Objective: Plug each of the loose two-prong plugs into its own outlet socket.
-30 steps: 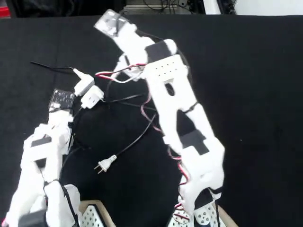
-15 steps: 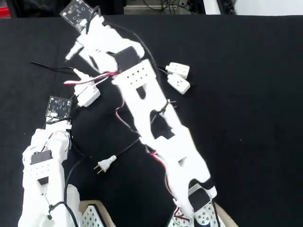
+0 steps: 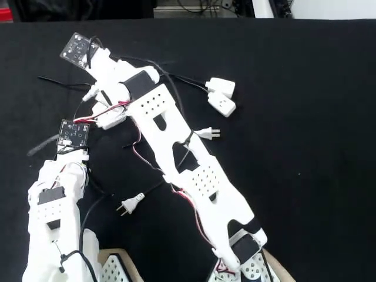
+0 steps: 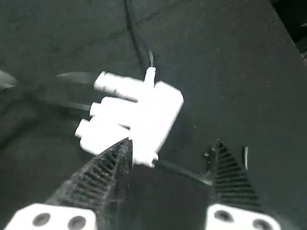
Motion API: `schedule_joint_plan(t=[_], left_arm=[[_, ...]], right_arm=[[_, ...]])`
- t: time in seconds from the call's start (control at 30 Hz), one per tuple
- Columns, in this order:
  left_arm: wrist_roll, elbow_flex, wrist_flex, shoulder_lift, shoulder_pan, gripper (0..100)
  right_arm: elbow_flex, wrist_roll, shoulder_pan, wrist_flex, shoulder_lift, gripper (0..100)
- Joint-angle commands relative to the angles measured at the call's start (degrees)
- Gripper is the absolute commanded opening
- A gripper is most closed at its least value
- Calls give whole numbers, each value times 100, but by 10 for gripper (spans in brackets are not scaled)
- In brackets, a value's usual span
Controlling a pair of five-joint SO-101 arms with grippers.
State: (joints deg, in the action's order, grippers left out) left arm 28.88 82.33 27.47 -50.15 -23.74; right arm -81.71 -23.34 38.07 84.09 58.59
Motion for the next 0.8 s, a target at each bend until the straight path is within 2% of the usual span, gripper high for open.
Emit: schedule_joint_plan(t=[0.0, 0.1, 0.27, 0.5, 0.7, 0.77], left_arm=[[9, -13, -141, -114, -31, 134], [9, -13, -141, -114, -31, 134], [9, -13, -141, -114, -31, 134], [9, 110, -413, -114, -31, 134], [9, 101, -404, -114, -31, 134], [9, 101, -404, -114, -31, 134]], right_arm=[[-796, -149, -167, 862, -690, 257], [-1332, -158, -448, 1618, -989, 257], [-1068, -141, -1310, 1714, -1692, 257], [1358, -246, -2031, 1714, -3143, 258], [3160, -484, -3358, 1662, -4189, 260], [3705, -774, -3692, 1626, -4198, 260]])
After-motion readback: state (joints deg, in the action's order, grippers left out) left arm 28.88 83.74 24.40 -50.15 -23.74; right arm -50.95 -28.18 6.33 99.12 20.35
